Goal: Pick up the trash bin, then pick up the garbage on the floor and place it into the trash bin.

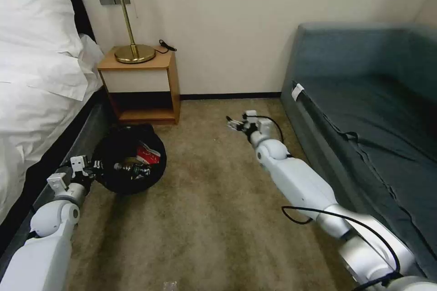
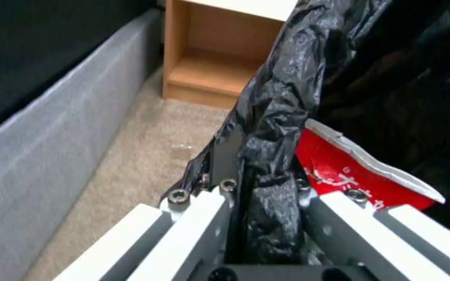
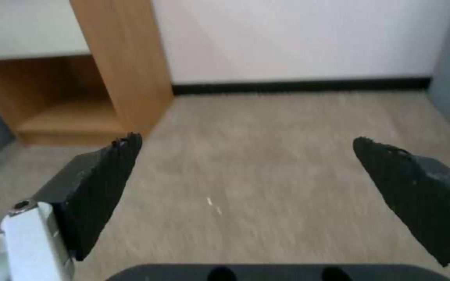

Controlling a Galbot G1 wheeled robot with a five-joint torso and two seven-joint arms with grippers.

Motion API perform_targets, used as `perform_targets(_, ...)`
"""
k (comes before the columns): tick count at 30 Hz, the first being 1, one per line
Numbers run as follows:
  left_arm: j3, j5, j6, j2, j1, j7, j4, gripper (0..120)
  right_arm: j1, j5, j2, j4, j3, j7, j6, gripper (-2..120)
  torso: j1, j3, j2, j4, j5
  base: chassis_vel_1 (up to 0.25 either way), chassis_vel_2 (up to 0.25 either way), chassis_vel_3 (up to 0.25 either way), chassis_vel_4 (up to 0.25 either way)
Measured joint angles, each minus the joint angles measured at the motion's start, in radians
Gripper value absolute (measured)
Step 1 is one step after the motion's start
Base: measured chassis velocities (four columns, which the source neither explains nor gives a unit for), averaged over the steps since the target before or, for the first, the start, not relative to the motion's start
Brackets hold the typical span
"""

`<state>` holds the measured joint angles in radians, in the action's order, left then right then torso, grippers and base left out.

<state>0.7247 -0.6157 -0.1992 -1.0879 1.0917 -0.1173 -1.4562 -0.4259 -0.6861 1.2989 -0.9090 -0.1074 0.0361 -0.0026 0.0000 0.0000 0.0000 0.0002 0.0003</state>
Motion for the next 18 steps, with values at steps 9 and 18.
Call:
perform_targets(9, -0.026, -0.320, -0.127, 0.007, -0.002, 0.184, -0.062, 1, -0.123, 0.046, -0.034, -0.057, 0.062, -0.030, 0.032, 100, 0.000, 0.000, 0.000, -0.0002, -0.0001, 0.000, 0.000, 0.000, 0.000)
perform_targets(18, -0.067, -0.674, -0.314, 0.034, -0.053, 0.542, -0.089, 1, -0.164, 0.104, -0.047, -0.105, 0.065, -0.055, 0.053, 100, 0.000, 0.000, 0.000, -0.0003, -0.0002, 0.000, 0.000, 0.000, 0.000)
